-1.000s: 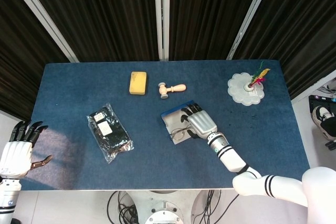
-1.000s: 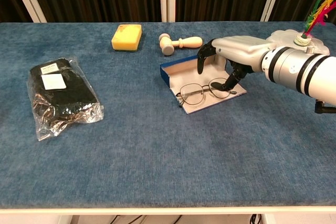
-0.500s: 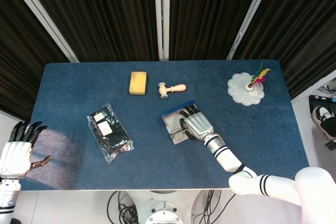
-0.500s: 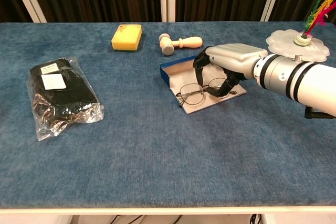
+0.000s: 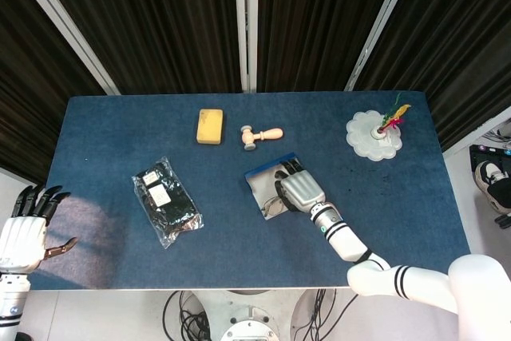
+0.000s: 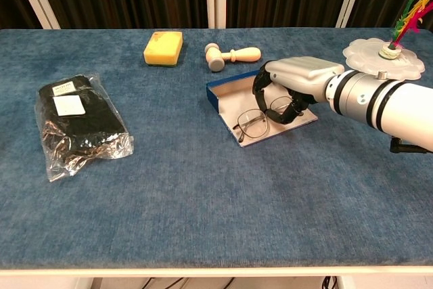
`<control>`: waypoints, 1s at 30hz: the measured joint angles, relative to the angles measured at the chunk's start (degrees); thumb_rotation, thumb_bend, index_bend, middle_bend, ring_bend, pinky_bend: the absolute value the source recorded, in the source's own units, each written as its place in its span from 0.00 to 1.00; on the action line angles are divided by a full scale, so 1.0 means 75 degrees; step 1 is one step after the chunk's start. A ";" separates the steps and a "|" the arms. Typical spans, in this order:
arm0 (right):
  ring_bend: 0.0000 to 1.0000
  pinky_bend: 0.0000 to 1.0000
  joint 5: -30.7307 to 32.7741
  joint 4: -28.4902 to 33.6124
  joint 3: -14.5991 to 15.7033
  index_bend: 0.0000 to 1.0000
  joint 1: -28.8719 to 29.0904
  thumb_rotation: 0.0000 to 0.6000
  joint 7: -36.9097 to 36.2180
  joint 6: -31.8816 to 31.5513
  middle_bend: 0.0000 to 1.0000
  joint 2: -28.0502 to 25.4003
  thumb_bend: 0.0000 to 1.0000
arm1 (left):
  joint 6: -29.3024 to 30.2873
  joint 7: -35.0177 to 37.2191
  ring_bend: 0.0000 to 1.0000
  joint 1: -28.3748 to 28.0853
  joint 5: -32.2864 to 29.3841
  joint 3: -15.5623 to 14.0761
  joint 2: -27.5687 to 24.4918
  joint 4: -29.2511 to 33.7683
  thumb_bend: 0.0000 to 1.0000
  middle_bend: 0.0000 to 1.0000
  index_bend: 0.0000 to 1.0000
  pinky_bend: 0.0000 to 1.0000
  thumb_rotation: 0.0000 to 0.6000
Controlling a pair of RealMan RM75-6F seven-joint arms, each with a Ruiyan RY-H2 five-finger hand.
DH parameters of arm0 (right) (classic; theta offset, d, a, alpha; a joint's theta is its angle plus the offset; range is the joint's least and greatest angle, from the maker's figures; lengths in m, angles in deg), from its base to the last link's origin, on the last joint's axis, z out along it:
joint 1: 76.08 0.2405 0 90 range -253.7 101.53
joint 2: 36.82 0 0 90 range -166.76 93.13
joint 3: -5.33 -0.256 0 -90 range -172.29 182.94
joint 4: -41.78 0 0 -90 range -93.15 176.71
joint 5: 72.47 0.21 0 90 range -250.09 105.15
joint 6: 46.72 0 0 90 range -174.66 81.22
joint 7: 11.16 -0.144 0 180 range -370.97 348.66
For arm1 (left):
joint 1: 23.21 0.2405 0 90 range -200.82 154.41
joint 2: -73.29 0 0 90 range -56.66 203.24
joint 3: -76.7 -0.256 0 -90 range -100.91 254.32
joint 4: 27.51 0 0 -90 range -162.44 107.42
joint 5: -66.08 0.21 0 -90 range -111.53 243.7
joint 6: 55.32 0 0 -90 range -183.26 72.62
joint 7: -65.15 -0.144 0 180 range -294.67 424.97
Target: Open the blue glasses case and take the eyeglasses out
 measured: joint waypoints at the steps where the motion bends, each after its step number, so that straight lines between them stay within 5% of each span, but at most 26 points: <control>1: 0.00 0.00 -0.0036 0.0065 0.0008 0.67 -0.0013 1.00 -0.0002 -0.0023 0.26 -0.0047 0.48 | 0.0006 -0.0005 0.02 0.0004 0.0002 -0.0001 -0.0005 0.0007 0.07 0.12 0.21 0.00 1.00; 15: 0.00 0.00 -0.1063 0.2555 0.0776 0.69 -0.0355 1.00 0.0230 -0.0234 0.27 -0.1563 0.48 | 0.0103 -0.0114 0.02 0.0054 0.0069 -0.0021 -0.0048 0.0129 0.07 0.12 0.21 0.00 1.00; 21: 0.00 0.00 -0.1052 0.2915 0.1113 0.65 -0.0361 1.00 0.0589 0.0083 0.25 -0.1717 0.45 | 0.0151 -0.0143 0.02 0.0085 0.0090 -0.0028 -0.0063 0.0168 0.07 0.12 0.21 0.00 1.00; 26: 0.00 0.00 -0.1023 0.2995 0.1227 0.13 -0.0345 1.00 0.0896 0.0123 0.16 -0.1742 0.19 | 0.0166 -0.0146 0.02 0.0090 0.0101 -0.0022 -0.0070 0.0174 0.07 0.12 0.21 0.00 1.00; 30: 0.00 0.00 -0.0921 0.3152 0.1240 0.00 -0.0380 1.00 0.1084 -0.0004 0.13 -0.1843 0.14 | 0.0162 -0.0154 0.02 0.0074 0.0123 -0.0013 -0.0076 0.0178 0.07 0.12 0.21 0.00 1.00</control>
